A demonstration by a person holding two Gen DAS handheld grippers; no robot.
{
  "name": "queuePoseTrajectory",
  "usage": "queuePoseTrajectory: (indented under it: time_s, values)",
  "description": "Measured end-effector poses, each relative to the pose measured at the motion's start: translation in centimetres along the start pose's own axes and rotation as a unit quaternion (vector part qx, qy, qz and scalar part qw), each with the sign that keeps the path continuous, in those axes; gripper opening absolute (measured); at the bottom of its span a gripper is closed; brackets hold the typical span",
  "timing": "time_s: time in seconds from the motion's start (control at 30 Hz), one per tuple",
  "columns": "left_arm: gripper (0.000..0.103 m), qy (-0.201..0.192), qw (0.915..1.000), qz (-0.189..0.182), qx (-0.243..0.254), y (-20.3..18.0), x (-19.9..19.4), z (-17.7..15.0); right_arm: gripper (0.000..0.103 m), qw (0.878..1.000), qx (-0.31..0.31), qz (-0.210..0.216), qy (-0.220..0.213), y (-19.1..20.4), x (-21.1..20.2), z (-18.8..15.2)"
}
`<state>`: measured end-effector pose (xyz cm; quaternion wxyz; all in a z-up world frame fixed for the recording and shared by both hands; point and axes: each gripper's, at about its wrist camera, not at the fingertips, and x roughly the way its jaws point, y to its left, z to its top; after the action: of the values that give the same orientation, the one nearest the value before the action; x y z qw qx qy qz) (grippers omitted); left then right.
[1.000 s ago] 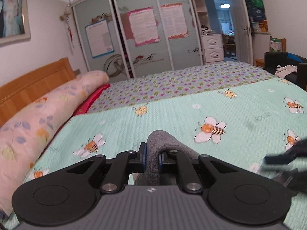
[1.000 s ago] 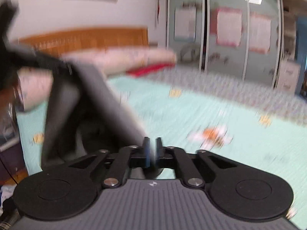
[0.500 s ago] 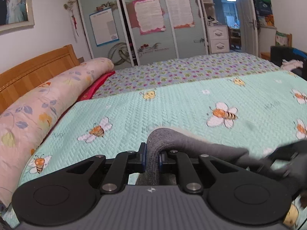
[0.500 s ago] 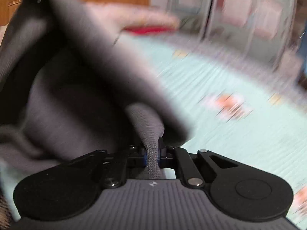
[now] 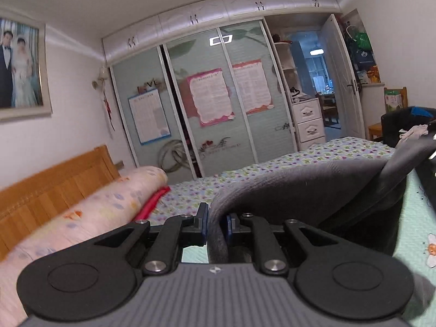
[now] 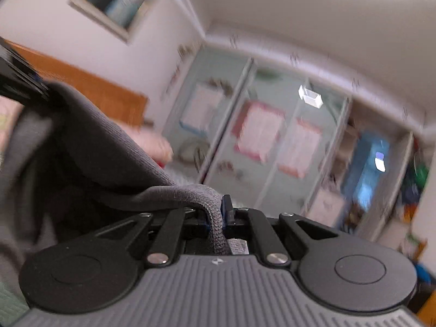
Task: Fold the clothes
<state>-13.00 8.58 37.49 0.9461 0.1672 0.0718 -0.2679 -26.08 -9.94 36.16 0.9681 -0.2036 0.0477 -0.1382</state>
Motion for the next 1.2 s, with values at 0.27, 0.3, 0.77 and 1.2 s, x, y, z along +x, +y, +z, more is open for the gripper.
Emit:
queuePoseTrajectory:
  time_s: [0.27,0.3,0.77,1.2]
  values:
    - [0.018,0.124,0.9902,-0.064,0.012,-3.1,1.5,-8.8,0.006,0.973,-0.220,0.009,-0.066,0.0,-8.7,-0.9]
    - [0.018,0.150,0.9859,-0.073,0.017,-4.2,2.0,-10.6,0.006,0.971,-0.232,0.021,-0.048,0.5,-9.1,-2.3]
    - [0.017,0.242,0.9673,-0.077,0.002,-9.0,7.1,-16.7,0.004,0.970,-0.238,-0.047,0.000,0.8,-11.3,-9.2]
    - [0.019,0.123,0.9921,-0.024,0.002,-7.3,7.0,-6.0,0.005,0.983,-0.091,-0.158,0.022,-8.0,-5.9,-10.2]
